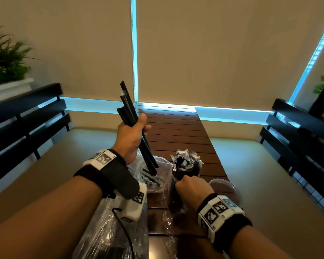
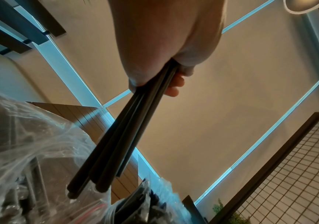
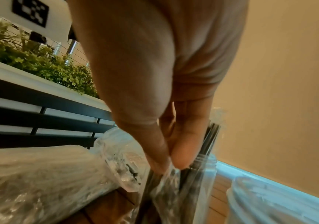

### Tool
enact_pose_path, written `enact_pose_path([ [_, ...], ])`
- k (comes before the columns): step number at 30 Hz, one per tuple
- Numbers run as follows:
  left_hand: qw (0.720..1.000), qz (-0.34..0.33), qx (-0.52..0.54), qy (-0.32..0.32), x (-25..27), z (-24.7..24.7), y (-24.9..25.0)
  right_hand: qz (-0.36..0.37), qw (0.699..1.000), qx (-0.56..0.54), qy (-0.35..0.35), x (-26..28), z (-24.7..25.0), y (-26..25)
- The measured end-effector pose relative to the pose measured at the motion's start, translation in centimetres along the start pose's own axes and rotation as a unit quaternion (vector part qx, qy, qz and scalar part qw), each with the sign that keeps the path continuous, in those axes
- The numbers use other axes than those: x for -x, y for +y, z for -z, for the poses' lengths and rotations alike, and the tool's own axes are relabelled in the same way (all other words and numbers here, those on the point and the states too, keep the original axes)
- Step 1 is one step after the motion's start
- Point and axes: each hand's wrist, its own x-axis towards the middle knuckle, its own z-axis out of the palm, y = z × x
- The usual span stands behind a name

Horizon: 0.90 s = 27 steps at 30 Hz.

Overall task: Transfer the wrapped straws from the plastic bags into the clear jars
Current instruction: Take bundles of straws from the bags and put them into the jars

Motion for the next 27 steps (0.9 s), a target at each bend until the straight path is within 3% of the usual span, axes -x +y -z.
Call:
enact_pose_path([
  [2, 1.000, 0.002, -0.021, -0.012, 0.3, 0.0, -0.7, -0.011, 0.999, -0.034, 0.017, -0.1, -0.3, -0.4],
  [4, 0.999, -0.003, -0.043, -0.029, 0.8, -0.1, -1.4, -0.023, 0.991, -0.080, 0.103, -0.3, -0.4, -0.9],
  [6, 0.997, -0.013, -0.059, -0.039, 1.3, -0.2, -1.5, -0.044, 0.961, -0.172, 0.210, -0.6, 0.1, -1.3],
  [8, 0.995, -0.032, -0.071, -0.062, 1.6, -0.4, -1.0, -0.059, 0.923, -0.287, 0.248, -1.4, 0.5, -1.3],
  [14, 0.962, -0.147, -0.126, -0.194, 2.8, -1.7, 2.3, -0.086, 0.826, -0.551, 0.083, -4.3, 0.8, -2.2],
  [21, 0.948, -0.172, -0.164, -0.210, 3.5, -2.3, 2.7, -0.072, 0.736, -0.660, 0.132, -6.0, 1.5, -2.2],
  [24, 0.949, -0.149, -0.202, -0.190, 3.5, -2.3, 2.0, -0.076, 0.744, -0.643, 0.167, -5.9, 1.7, -2.1],
  [27, 0.956, -0.156, -0.181, -0.169, 3.1, -1.7, 1.5, -0.070, 0.810, -0.567, 0.131, -4.8, 2.5, -1.7],
])
